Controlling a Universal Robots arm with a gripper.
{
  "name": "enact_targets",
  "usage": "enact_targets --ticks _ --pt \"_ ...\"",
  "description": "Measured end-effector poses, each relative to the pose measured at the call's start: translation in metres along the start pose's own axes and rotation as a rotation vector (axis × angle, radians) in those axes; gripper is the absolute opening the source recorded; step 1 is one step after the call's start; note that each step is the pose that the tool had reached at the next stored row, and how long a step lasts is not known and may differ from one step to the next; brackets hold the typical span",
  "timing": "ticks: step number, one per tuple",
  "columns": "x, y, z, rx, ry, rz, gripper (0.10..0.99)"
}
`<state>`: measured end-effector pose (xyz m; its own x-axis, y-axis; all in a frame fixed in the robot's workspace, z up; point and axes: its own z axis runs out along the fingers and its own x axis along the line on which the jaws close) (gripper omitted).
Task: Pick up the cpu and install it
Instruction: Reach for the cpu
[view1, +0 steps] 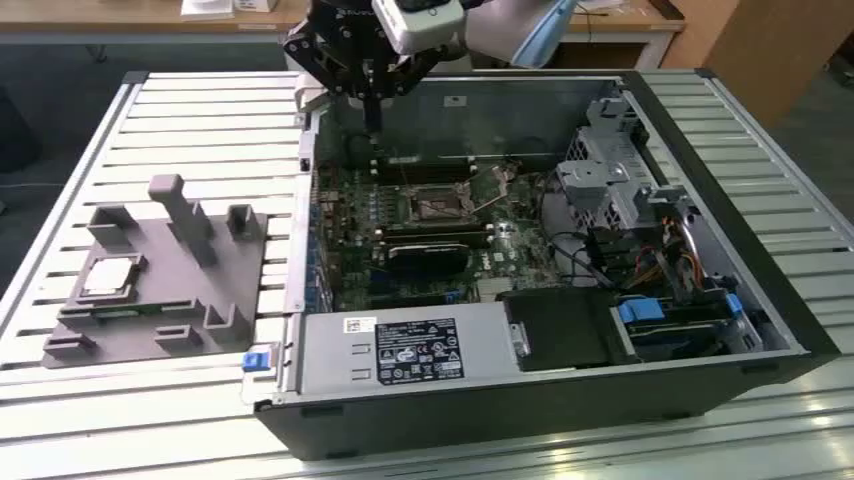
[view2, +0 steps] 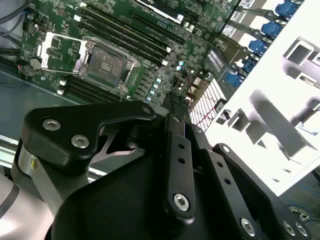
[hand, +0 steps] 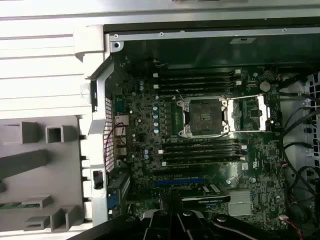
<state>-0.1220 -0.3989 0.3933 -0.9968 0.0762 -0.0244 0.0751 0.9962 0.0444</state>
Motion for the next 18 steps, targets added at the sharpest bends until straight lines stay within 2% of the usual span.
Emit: enact_targets --ticks 3,4,18 --pt "0.0009 0.0 -0.0001 0.0 0.0 0.0 0.106" --pt "0.0048 -0.0004 -0.0001 0.0 0.0 0.0 0.106" --pt "0.0113 -0.0009 -0.0001 0.0 0.0 0.0 0.106"
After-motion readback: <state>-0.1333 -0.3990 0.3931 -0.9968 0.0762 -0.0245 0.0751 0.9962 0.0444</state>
